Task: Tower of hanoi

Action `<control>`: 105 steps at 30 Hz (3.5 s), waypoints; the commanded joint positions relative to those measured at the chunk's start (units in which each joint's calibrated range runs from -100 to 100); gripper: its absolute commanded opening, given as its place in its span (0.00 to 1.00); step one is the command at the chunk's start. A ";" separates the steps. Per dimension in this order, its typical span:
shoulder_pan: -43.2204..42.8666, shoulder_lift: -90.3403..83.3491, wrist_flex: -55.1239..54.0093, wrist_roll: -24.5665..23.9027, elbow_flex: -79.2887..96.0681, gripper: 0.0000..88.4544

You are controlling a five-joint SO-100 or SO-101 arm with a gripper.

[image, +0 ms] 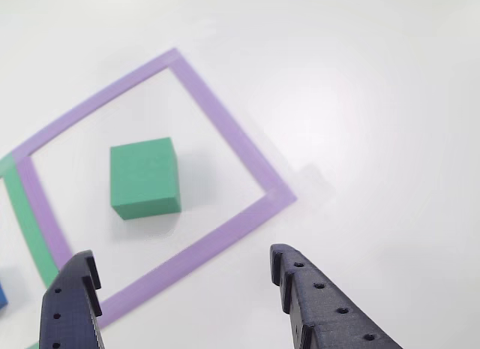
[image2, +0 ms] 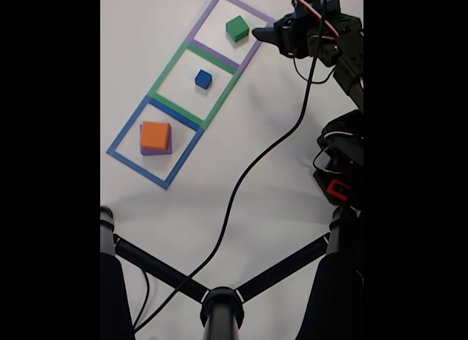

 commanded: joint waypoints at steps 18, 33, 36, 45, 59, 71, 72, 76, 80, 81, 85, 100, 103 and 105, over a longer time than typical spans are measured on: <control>-2.86 43.41 -69.61 0.99 9.49 0.35; -4.00 61.52 -80.37 0.99 -0.14 0.35; -4.00 63.77 -80.78 0.99 -1.78 0.35; -4.61 69.70 -82.32 0.99 -6.59 0.31; -5.75 72.18 -82.48 0.99 -9.59 0.15; -5.68 69.22 -80.86 0.99 -8.32 0.06; -5.68 67.69 -79.56 0.99 -7.87 0.06; -5.75 55.75 -68.47 0.99 -4.59 0.06; -5.83 38.21 -49.13 0.99 -3.05 0.06; -5.83 34.20 -44.19 0.99 -3.14 0.06; -5.45 17.93 -19.02 0.99 -6.87 0.06; -13.45 5.83 64.02 0.99 -64.29 0.05; -17.42 4.79 68.64 0.99 -68.47 0.04; -20.09 3.35 69.61 -0.67 -68.57 0.04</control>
